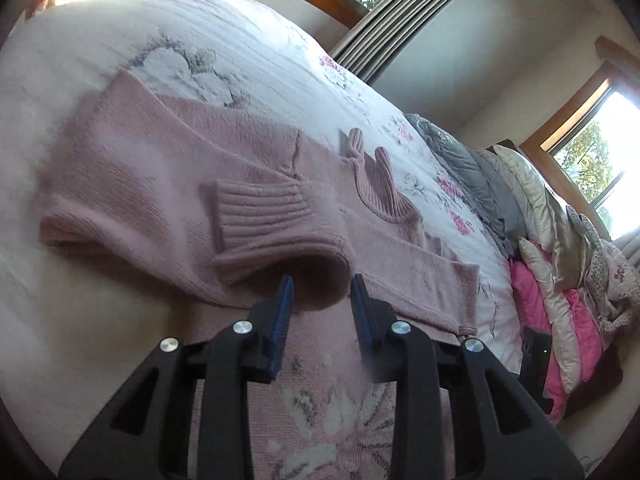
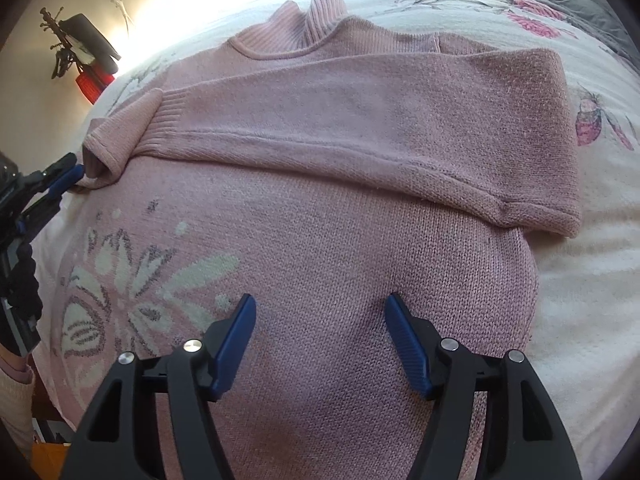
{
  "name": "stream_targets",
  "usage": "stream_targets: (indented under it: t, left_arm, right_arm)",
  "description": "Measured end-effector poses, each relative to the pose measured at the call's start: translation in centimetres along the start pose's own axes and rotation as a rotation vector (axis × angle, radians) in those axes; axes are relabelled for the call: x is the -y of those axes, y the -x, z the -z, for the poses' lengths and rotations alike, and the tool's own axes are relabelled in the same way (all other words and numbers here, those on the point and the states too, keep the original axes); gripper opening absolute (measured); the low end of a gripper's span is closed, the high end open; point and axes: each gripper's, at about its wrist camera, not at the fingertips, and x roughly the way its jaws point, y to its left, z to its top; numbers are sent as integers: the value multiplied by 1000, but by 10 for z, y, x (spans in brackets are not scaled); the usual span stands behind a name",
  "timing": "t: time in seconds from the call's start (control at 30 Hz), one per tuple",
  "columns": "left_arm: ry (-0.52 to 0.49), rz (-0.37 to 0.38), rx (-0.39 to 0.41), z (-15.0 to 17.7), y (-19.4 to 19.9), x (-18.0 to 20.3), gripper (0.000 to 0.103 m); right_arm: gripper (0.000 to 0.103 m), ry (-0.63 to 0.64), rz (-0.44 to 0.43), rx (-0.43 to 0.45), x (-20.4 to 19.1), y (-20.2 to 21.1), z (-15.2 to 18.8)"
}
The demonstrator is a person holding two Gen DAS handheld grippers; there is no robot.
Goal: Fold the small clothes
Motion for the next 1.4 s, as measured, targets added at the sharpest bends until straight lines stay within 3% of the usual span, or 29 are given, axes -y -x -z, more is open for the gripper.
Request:
stream_targets:
  t: [0.17, 0.3, 0.43, 0.6, 0.8, 0.87, 0.93, 0.97, 1.17, 1.4]
  left_arm:
    - [30, -182, 83, -42, 15, -37, 37]
    - [55, -332, -17, -54, -16, -71, 31]
    - [40, -317, -5, -55, -18, -78, 31]
    - [85, -256, 17, -52, 3, -82, 33]
    - [81, -253, 41, -49, 28, -86, 38]
    - [79, -262, 46, -49, 32, -86, 40]
    - [77, -265, 49, -50, 35, -86, 41]
    - [76, -263, 52, -50, 36, -85, 41]
    - [49, -240, 65, -55, 30, -66, 41]
    - [-61, -235, 33, -53, -8, -16, 41]
  right_arm:
    - [68, 13, -75, 12, -30, 6, -28]
    - [68, 50, -129, 15, -69, 6, -60]
    - [68, 54, -194, 0, -107, -7, -97]
    - [68, -23, -347, -54, -142, -35, -131]
    - [65, -67, -370, -124, -172, -74, -148]
    - [35, -77, -385, -150, -175, -85, -146]
    - [18, -58, -365, -140, -175, -83, -143]
    - [14, -42, -365, -124, -174, -78, -142]
    - [12, -14, -394, 23, -133, -12, -139]
    - [12, -85, -293, 106, -53, 27, -132]
